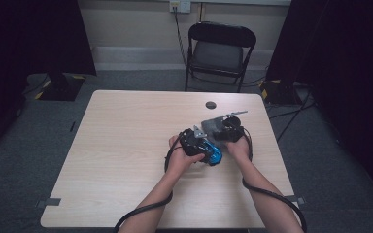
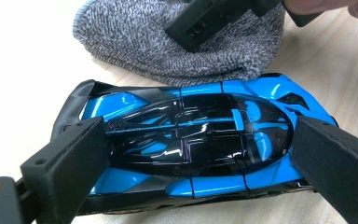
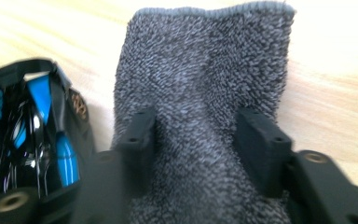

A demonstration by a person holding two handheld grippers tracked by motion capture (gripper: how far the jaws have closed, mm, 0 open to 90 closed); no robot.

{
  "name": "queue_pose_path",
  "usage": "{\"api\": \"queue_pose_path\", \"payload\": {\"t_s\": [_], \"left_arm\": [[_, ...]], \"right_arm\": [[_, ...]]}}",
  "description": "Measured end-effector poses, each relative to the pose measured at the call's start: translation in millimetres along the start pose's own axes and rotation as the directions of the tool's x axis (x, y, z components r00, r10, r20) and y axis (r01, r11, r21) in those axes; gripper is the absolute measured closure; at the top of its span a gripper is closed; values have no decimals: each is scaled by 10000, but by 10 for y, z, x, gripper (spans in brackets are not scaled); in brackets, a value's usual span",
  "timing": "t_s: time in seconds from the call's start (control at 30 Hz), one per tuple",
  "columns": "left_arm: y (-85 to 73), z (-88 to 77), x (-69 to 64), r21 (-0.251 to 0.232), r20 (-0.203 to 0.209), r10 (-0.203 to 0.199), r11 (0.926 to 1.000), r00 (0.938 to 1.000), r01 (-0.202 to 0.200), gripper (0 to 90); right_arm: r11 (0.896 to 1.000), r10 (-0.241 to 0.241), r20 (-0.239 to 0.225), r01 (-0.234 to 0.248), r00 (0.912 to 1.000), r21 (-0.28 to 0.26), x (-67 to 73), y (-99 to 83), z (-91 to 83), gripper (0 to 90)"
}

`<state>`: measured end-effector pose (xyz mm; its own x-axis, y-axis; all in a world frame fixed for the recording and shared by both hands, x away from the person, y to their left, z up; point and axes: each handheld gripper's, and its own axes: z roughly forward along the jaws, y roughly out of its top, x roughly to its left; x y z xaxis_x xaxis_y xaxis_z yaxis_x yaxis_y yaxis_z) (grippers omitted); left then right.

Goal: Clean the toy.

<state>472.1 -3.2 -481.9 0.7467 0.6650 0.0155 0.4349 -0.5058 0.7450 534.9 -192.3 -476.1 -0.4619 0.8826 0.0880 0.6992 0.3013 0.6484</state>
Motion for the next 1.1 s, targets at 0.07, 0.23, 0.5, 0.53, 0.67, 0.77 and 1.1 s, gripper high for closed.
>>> {"api": "queue_pose_path", "payload": {"t_s": [0.07, 0.23, 0.5, 0.53, 0.67, 0.77, 1.1], "left_arm": [[-2, 0, -1, -18, -3, -14, 10000, 10000, 14, 38], [4, -1, 2, 43, 3, 2, 10000, 10000, -2, 38], [1, -1, 7, 7, 11, -4, 10000, 10000, 4, 38], [5, -2, 8, 56, 21, 13, 10000, 10000, -13, 38], [2, -2, 7, 36, 21, 46, 10000, 10000, -46, 38], [-1, -2, 5, 20, 16, 33, 10000, 10000, -33, 38], [-11, -1, 11, -102, 42, 4, 9999, 10000, -3, 38]], "right_arm": [[9998, -188, -28, 188, 9998, 21, -9, -11, 1, 568], [9987, -416, -361, 426, 9985, 282, -32, -10, -17, 716], [9923, -1183, -801, 1208, 9897, 270, -61, 10, -119, 771], [9902, -1345, -978, 1375, 9861, 247, -50, 7, -128, 770], [9824, -1855, -1202, 1870, 9753, 12, 13, 8, -123, 744], [9811, -1921, -1467, 1934, 9703, -55, 60, 8, -74, 690], [9896, -1441, -1022, 1436, 9843, -124, 123, -25, 61, 557]]}}
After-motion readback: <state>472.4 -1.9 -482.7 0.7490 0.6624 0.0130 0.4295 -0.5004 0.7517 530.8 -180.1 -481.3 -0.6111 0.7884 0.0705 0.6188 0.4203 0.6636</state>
